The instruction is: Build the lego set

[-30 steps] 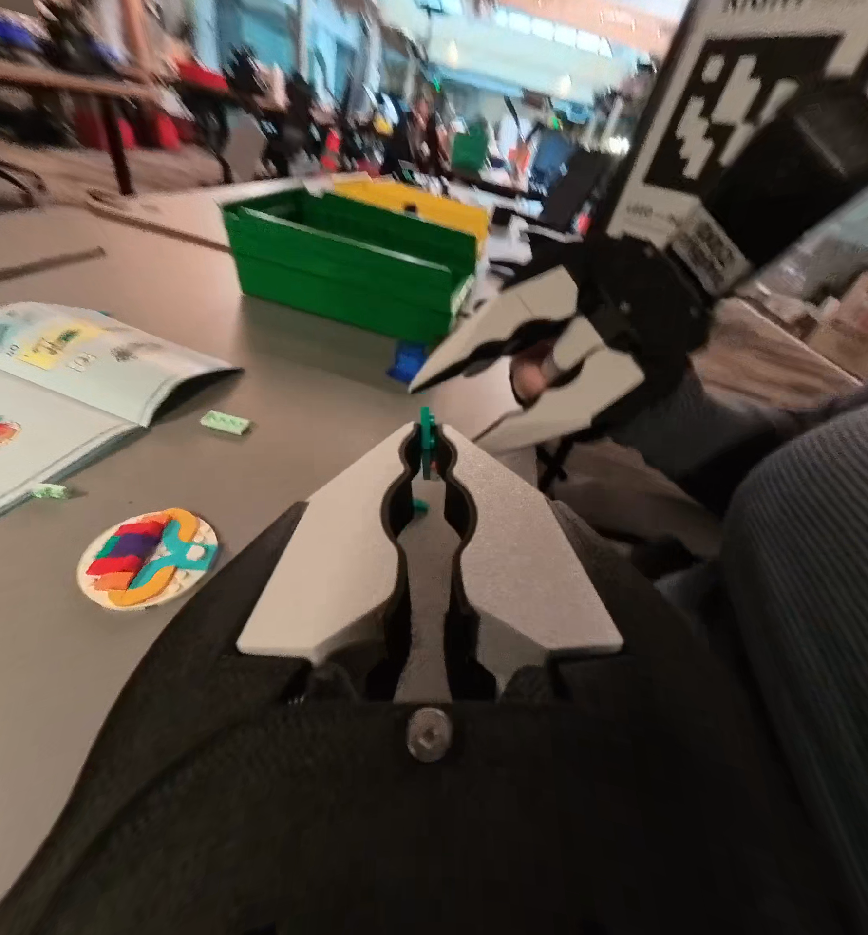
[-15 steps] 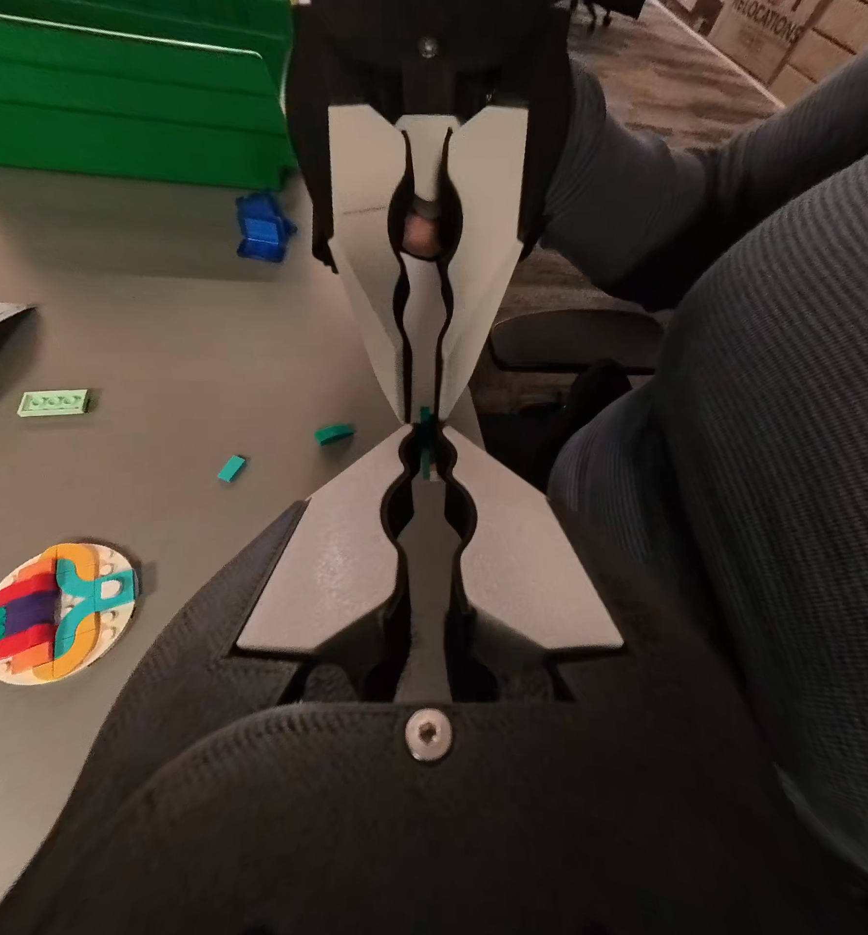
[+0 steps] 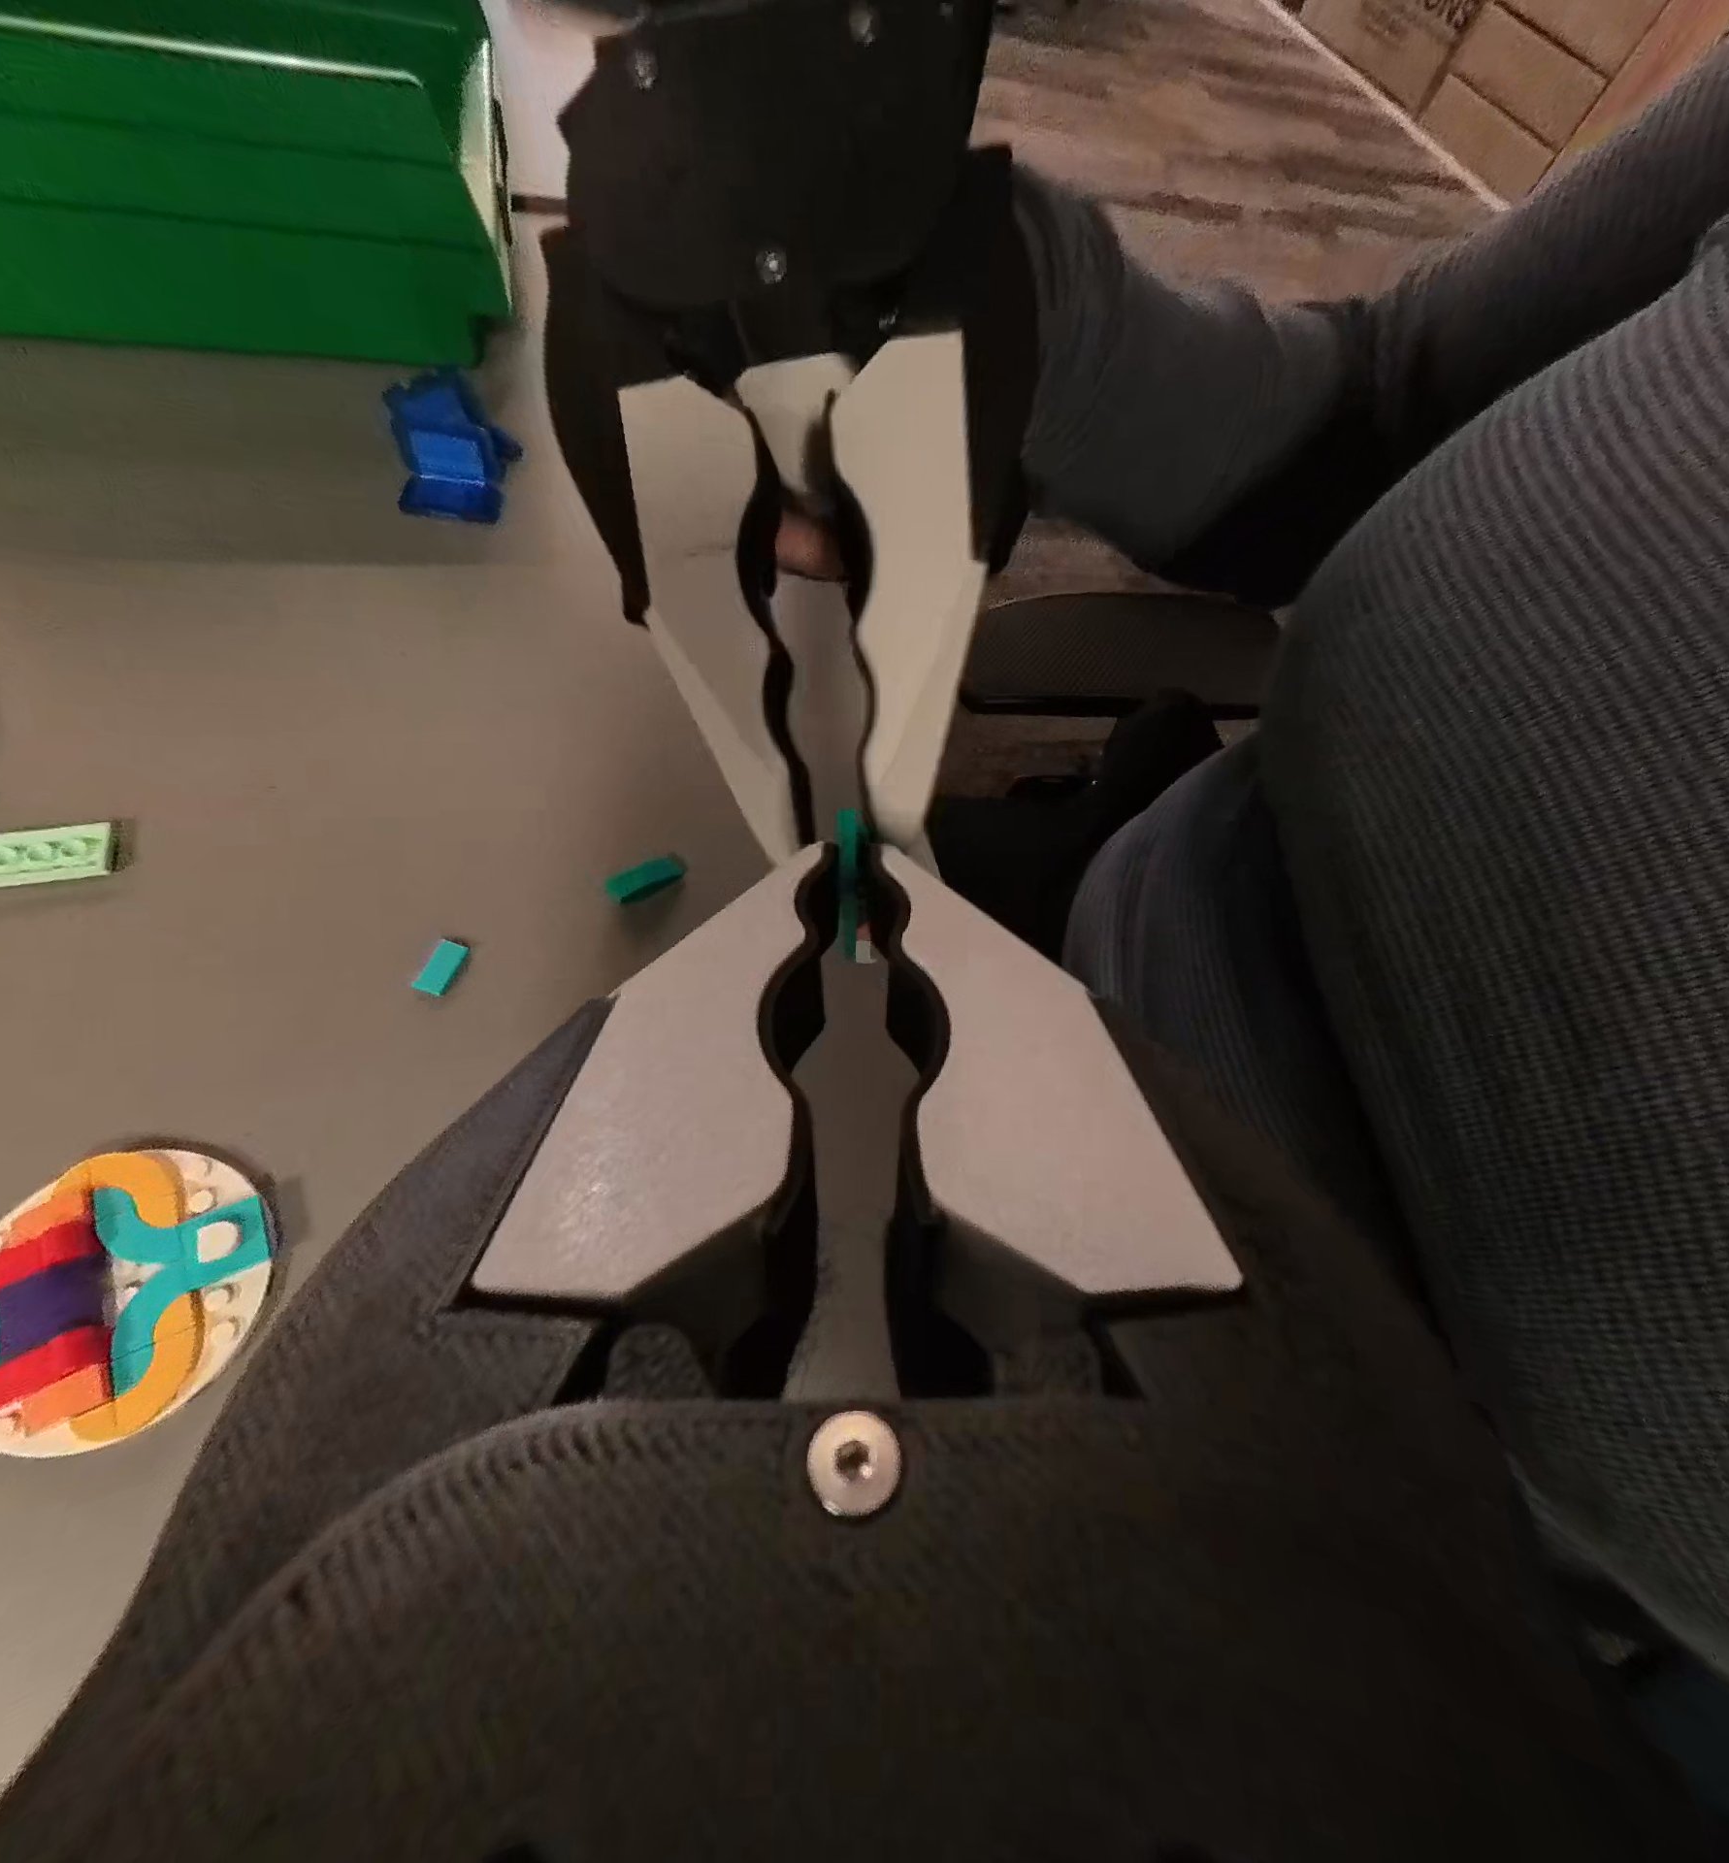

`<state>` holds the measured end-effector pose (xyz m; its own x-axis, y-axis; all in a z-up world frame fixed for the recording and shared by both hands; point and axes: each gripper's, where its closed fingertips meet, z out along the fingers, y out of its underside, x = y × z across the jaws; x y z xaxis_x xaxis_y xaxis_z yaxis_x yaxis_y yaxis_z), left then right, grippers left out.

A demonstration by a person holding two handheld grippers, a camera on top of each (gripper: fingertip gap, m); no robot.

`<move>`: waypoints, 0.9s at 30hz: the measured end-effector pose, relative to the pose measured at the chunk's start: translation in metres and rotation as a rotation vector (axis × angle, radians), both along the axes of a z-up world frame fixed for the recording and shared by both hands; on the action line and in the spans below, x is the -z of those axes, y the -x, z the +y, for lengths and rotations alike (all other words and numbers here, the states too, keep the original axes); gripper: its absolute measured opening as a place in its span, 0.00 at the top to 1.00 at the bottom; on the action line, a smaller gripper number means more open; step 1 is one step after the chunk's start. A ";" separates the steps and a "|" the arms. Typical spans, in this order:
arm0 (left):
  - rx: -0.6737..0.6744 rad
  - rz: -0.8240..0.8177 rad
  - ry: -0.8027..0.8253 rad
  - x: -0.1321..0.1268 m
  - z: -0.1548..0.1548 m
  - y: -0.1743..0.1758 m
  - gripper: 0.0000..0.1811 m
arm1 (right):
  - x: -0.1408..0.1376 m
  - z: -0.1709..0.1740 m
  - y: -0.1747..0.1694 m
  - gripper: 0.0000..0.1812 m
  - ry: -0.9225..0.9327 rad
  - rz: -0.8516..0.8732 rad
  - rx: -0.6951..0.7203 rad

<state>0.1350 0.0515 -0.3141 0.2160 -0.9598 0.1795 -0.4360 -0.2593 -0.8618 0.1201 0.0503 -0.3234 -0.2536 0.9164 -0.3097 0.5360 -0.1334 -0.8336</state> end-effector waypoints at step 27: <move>-0.790 -0.042 -0.746 -0.025 0.079 0.021 0.92 | -0.056 0.077 0.011 0.97 0.578 0.618 0.543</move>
<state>0.1136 0.1305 -0.2891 0.8273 -0.4229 -0.3697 -0.3426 0.1416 -0.9287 0.1091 0.1277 -0.2673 -0.1127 0.7061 -0.6990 -0.2229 -0.7036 -0.6748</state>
